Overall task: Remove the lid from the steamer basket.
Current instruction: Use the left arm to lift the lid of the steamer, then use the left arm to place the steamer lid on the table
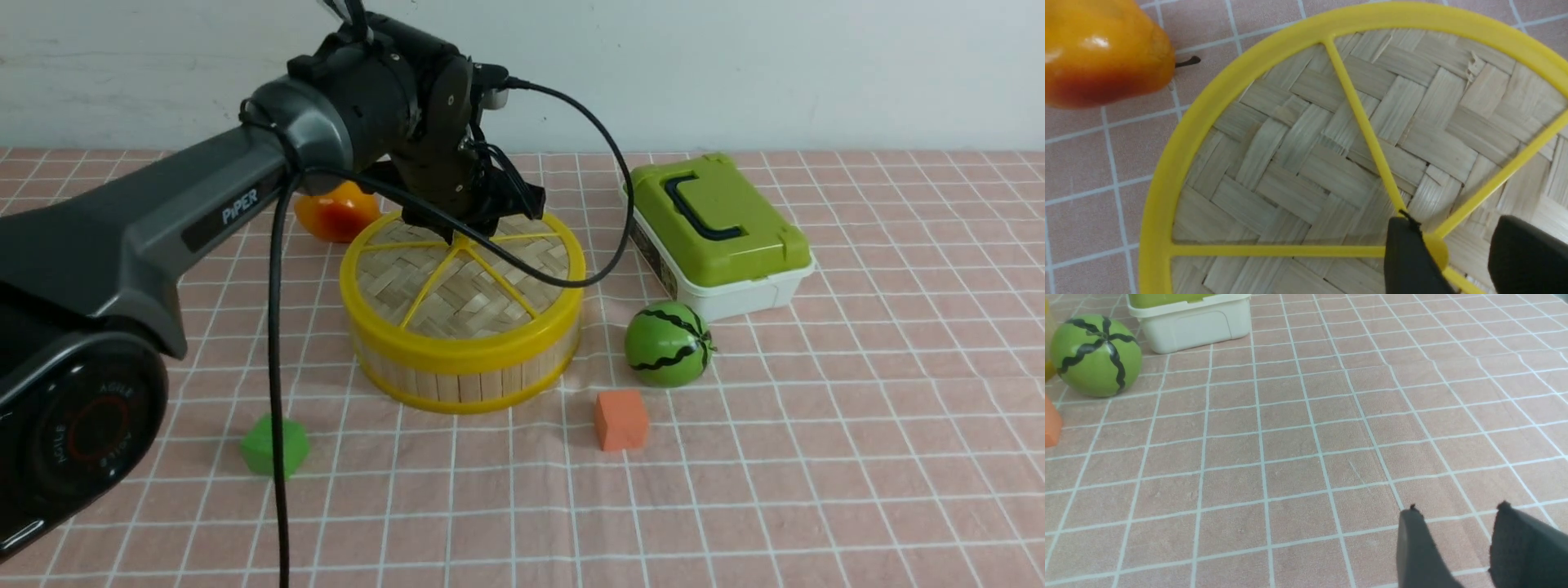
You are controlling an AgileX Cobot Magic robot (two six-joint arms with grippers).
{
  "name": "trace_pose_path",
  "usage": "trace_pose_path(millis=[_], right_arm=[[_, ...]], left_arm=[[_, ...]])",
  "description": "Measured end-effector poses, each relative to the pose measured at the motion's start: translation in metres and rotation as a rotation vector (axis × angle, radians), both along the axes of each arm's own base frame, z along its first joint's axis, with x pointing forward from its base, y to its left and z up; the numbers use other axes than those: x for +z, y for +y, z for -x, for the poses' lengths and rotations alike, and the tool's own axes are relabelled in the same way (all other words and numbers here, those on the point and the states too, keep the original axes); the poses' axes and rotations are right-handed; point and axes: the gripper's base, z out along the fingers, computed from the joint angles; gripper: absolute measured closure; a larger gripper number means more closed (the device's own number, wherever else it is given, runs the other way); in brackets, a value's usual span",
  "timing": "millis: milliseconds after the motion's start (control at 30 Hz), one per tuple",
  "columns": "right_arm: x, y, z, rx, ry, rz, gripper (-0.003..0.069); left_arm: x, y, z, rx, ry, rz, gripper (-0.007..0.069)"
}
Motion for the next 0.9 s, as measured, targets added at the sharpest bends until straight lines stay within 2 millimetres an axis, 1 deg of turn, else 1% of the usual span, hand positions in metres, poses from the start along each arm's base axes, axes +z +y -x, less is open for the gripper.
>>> trace_pose_path(millis=[100,200,267,367,400,567,633,700,833,900], right_arm=[[0.0,0.0,0.0,0.0,0.0,0.0,0.0418],[0.0,0.0,0.0,0.0,0.0,0.0,0.0418],[0.0,0.0,0.0,0.0,0.0,0.0,0.0418],[0.0,0.0,0.0,0.0,0.0,0.0,0.0418],[0.0,0.0,0.0,0.0,0.0,0.0,0.0418],[0.0,0.0,0.0,0.0,0.0,0.0,0.0418],[0.0,0.0,0.0,0.0,0.0,0.0,0.0418],[0.0,0.0,0.0,0.0,0.0,0.0,0.0418],[0.0,0.0,0.0,0.0,0.0,0.0,0.0418],[0.0,0.0,0.0,0.0,0.0,0.0,0.0418]], left_arm=[[-0.007,-0.001,-0.002,-0.001,0.008,-0.007,0.0345],[-0.005,0.0,-0.002,-0.001,0.002,-0.013,0.0357],[-0.006,0.0,-0.002,0.002,0.003,-0.016,0.0401],[-0.005,0.001,-0.002,0.03,0.004,-0.008,0.0502],[-0.005,0.002,-0.003,0.044,0.004,-0.005,0.0522],[-0.005,0.002,-0.003,0.073,-0.002,-0.001,0.0519],[-0.003,0.003,-0.003,0.074,-0.009,-0.004,0.0519],[0.005,0.005,0.0,0.077,-0.012,-0.014,0.0519],[0.07,0.022,0.023,0.085,-0.12,-0.035,0.0519],[0.114,0.038,0.039,0.101,-0.228,-0.045,0.0519]])
